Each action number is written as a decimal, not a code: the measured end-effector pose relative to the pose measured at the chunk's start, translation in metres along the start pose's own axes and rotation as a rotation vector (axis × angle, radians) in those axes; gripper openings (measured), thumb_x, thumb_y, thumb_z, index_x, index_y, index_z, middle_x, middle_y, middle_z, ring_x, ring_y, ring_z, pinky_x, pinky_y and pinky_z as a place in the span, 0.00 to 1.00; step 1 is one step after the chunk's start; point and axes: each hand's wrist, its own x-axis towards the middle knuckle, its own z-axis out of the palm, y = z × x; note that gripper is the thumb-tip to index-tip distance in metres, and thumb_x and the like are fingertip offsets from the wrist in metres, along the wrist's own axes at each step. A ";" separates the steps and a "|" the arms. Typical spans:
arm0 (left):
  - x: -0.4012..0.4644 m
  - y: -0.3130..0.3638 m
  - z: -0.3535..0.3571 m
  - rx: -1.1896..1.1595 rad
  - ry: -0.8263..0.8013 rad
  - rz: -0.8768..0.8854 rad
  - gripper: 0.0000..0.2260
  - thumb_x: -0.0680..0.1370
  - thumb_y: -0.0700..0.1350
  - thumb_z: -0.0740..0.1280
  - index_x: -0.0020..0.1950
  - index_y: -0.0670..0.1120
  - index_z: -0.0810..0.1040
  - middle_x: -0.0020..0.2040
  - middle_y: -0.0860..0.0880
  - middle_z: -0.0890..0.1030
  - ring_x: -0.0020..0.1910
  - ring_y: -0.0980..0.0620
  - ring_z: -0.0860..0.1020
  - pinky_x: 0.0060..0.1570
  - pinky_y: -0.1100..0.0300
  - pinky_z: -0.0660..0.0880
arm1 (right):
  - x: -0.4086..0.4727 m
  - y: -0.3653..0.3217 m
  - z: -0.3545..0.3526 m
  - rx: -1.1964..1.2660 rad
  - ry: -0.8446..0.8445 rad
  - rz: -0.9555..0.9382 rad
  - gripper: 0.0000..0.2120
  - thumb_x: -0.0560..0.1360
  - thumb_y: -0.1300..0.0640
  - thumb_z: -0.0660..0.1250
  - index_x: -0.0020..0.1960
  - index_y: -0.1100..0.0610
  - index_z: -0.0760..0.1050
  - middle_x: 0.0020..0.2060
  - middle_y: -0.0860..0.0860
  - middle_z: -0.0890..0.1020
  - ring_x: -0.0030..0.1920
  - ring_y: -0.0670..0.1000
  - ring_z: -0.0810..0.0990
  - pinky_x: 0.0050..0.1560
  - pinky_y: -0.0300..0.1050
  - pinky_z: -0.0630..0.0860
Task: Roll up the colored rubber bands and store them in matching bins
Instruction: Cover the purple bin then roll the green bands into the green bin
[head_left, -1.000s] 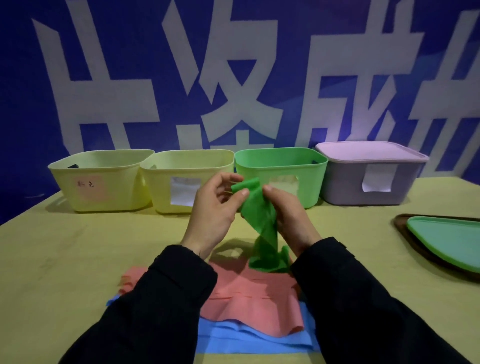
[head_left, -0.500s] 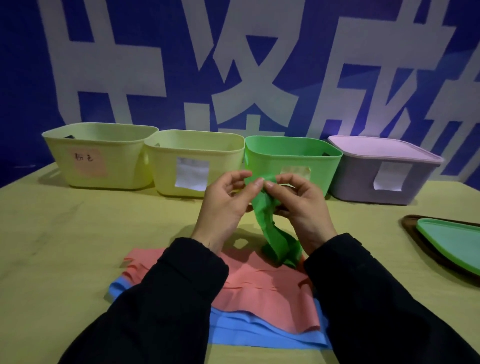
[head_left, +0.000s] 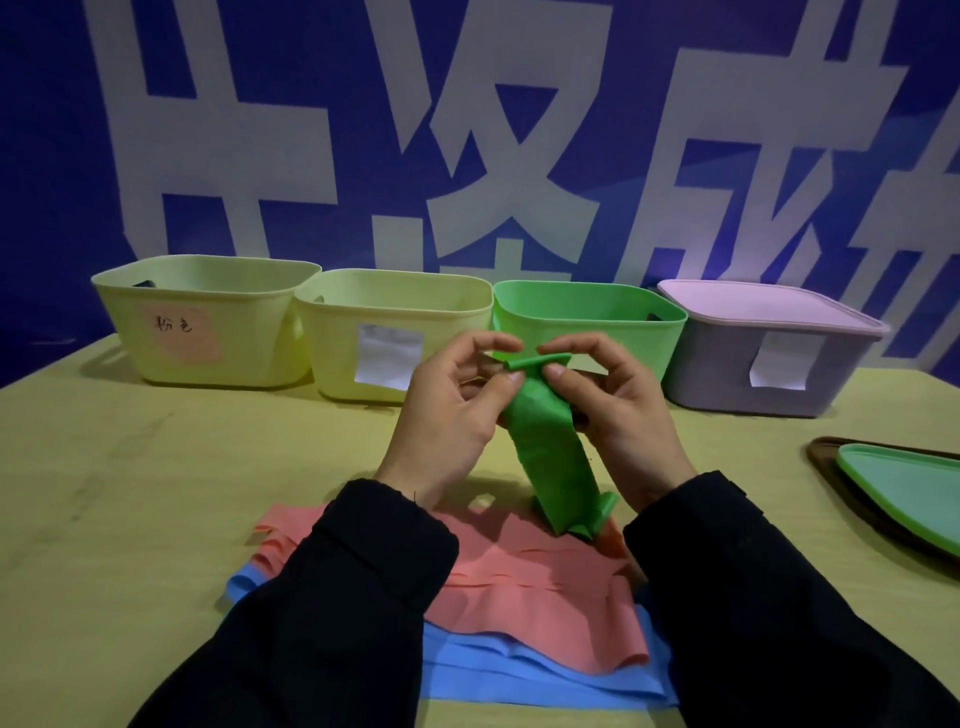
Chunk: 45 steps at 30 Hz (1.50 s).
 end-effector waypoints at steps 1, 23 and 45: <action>0.000 0.002 0.000 -0.015 0.008 0.014 0.07 0.80 0.36 0.67 0.55 0.45 0.81 0.50 0.42 0.84 0.49 0.42 0.82 0.48 0.45 0.81 | 0.001 -0.002 0.001 0.012 -0.007 -0.001 0.07 0.78 0.65 0.67 0.50 0.55 0.79 0.38 0.54 0.84 0.35 0.50 0.81 0.36 0.42 0.77; 0.002 -0.006 0.004 -0.002 0.085 -0.043 0.06 0.80 0.38 0.69 0.54 0.47 0.82 0.52 0.41 0.85 0.55 0.44 0.84 0.60 0.42 0.79 | -0.005 0.000 0.001 -0.154 0.047 0.042 0.05 0.76 0.64 0.72 0.47 0.56 0.80 0.32 0.48 0.82 0.32 0.44 0.79 0.35 0.37 0.77; -0.003 -0.011 0.006 0.014 0.008 -0.090 0.11 0.80 0.35 0.66 0.50 0.51 0.81 0.50 0.35 0.83 0.51 0.37 0.83 0.56 0.37 0.79 | -0.008 0.007 -0.002 -0.135 0.056 0.018 0.06 0.77 0.69 0.69 0.49 0.59 0.78 0.31 0.52 0.79 0.32 0.47 0.77 0.35 0.40 0.77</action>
